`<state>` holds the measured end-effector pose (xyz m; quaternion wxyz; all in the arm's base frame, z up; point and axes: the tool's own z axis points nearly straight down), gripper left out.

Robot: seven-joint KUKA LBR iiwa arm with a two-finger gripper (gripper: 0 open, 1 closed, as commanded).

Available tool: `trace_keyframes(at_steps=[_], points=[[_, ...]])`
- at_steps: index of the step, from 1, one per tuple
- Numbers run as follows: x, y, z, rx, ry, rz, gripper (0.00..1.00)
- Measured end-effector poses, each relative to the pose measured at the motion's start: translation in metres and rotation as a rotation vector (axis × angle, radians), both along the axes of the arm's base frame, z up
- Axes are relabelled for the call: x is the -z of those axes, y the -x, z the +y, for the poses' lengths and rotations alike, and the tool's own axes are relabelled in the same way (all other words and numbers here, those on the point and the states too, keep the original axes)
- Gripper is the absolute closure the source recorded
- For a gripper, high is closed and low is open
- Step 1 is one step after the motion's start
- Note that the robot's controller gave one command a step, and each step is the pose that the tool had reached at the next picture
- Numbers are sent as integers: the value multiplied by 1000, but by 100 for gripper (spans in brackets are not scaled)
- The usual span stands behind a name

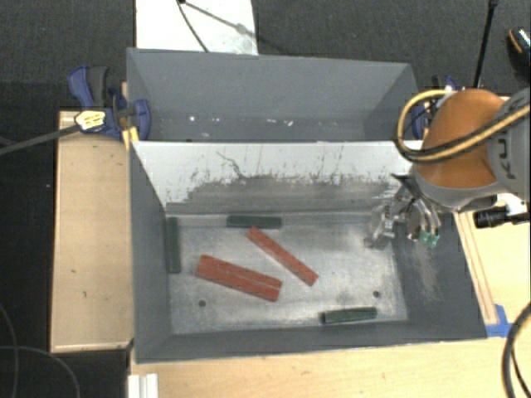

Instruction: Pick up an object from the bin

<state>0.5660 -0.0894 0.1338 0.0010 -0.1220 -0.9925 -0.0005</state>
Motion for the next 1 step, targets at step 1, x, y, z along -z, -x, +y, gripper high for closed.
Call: trace_keyframes(at_steps=[1], points=[[-1, 0, -1, -3, 1, -1, 0]])
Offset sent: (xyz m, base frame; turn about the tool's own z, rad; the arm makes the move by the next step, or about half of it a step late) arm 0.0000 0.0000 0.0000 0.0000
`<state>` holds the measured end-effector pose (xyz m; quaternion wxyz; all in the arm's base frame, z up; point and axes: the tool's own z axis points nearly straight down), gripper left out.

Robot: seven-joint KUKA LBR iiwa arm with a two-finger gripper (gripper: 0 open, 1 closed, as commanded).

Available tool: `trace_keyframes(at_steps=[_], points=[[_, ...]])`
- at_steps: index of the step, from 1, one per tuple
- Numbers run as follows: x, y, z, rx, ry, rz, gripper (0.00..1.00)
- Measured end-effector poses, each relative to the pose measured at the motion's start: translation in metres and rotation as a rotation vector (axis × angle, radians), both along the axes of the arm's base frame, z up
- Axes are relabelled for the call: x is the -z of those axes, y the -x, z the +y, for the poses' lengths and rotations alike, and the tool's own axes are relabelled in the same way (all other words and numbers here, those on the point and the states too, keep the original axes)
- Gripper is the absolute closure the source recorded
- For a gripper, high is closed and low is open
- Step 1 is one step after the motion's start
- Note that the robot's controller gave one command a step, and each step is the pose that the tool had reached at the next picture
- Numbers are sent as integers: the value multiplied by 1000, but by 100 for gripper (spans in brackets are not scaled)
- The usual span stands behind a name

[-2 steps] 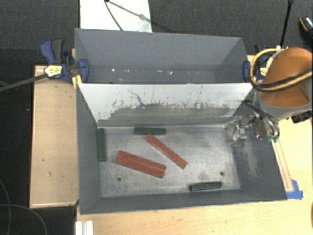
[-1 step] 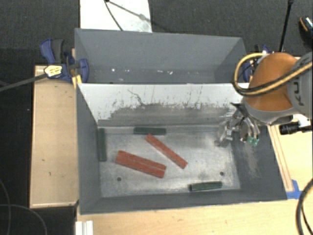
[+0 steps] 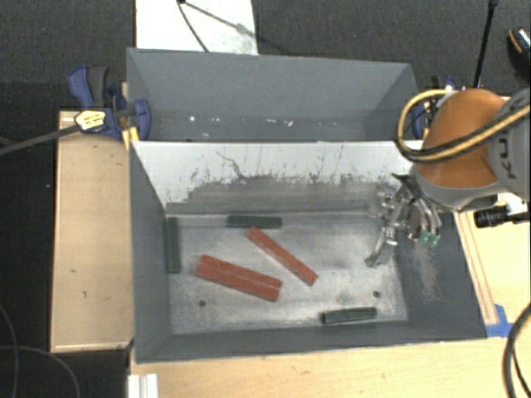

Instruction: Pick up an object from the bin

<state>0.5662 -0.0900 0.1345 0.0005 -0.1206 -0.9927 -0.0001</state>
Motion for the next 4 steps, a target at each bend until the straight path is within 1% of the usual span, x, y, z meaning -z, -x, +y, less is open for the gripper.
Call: trace_keyframes(at_steps=[1, 2, 3, 4], points=[[-12, 20, 60, -74, -3, 0, 0], [67, 17, 138, -231, -4, 4, 0], [64, 16, 134, -228, 0, -1, 100], [-28, 8, 161, -198, -2, -12, 100]])
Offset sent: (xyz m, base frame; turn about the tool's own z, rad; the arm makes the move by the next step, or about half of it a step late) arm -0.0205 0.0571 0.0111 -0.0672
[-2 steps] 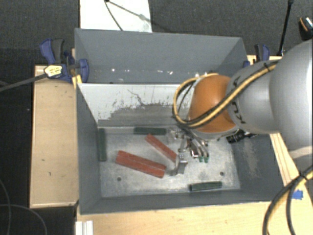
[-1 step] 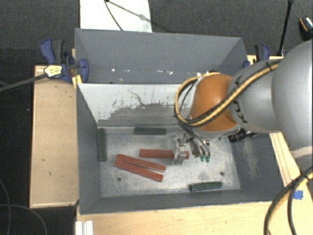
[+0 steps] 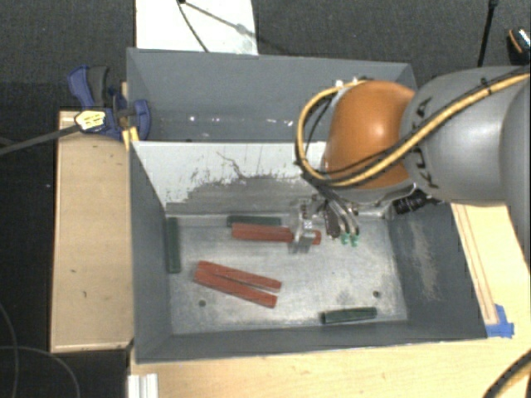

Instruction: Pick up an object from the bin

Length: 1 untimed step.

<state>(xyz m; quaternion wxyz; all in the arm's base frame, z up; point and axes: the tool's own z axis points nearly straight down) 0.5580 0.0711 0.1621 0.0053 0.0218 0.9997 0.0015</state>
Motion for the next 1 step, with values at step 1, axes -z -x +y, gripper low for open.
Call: trace_keyframes(at_steps=[1], points=[[-62, 1, -4, 1, 2, 1, 100]])
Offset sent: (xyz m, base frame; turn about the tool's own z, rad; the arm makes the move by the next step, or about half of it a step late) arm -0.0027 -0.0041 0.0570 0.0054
